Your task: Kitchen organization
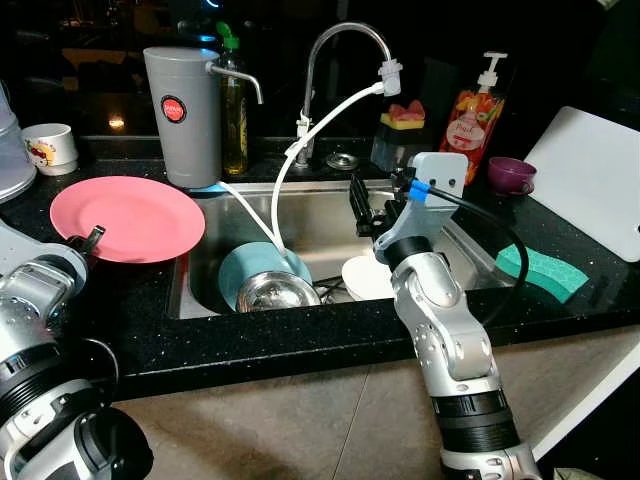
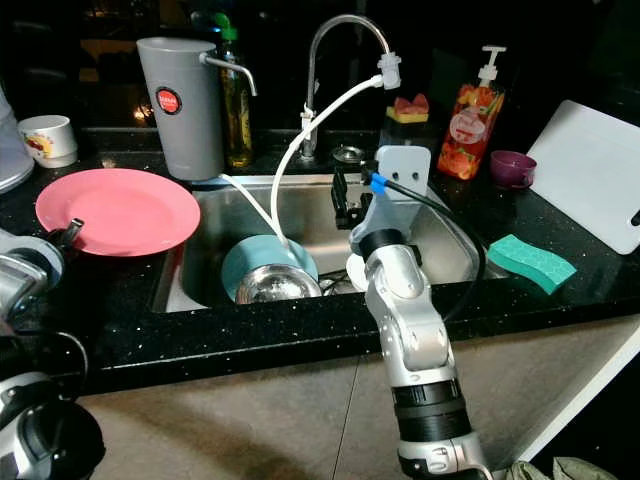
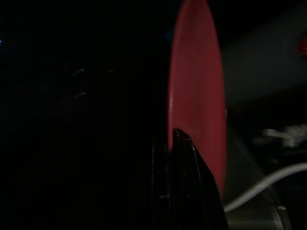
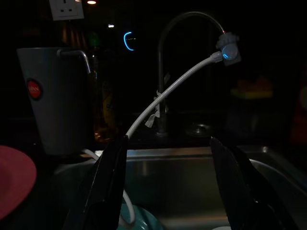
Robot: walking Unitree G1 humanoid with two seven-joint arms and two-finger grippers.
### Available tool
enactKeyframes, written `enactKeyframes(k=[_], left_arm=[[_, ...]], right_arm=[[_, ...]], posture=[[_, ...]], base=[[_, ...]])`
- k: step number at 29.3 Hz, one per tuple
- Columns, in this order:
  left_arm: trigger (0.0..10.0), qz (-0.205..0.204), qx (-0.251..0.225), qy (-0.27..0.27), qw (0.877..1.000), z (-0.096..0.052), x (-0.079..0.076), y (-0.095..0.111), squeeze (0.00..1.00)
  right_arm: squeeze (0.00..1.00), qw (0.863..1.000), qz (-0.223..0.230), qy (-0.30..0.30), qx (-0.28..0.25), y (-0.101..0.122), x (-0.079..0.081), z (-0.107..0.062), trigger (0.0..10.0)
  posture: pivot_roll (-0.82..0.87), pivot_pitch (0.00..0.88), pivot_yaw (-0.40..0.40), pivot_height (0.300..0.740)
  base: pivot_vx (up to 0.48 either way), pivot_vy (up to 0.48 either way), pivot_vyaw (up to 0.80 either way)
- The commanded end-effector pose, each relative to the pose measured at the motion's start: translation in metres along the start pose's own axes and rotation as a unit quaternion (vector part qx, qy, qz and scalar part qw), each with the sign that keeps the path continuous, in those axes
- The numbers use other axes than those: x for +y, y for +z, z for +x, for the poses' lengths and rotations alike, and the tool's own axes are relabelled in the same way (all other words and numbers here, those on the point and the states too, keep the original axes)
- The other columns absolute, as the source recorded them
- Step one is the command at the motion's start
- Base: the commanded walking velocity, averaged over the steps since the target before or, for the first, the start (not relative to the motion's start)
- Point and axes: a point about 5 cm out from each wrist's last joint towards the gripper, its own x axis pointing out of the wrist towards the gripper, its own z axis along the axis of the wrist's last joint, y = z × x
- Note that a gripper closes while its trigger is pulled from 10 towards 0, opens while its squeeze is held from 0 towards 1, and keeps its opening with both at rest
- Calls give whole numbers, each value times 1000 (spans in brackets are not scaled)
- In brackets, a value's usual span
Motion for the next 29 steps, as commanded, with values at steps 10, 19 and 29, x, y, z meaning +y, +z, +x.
enactKeyframes(k=[10, 19, 29], left_arm=[[10000, 33, 32, -251, 967, -26, -60, -12, 0], [10000, 38, 64, -331, 941, -39, -75, -24, 0], [10000, 26, 99, -440, 892, -65, -100, -42, 0]], right_arm=[[0, 947, 311, 63, 49, -4, 0, -1, 10000], [0, 885, 438, 154, 47, 5, 14, -11, 10000], [0, 867, 465, 163, 68, 0, 16, -13, 10000]], posture=[[158, 92, -77, 740], [156, 90, -77, 740], [153, 79, -78, 740]], base=[[0, 0, 0], [0, 0, 0], [0, 0, 0]])
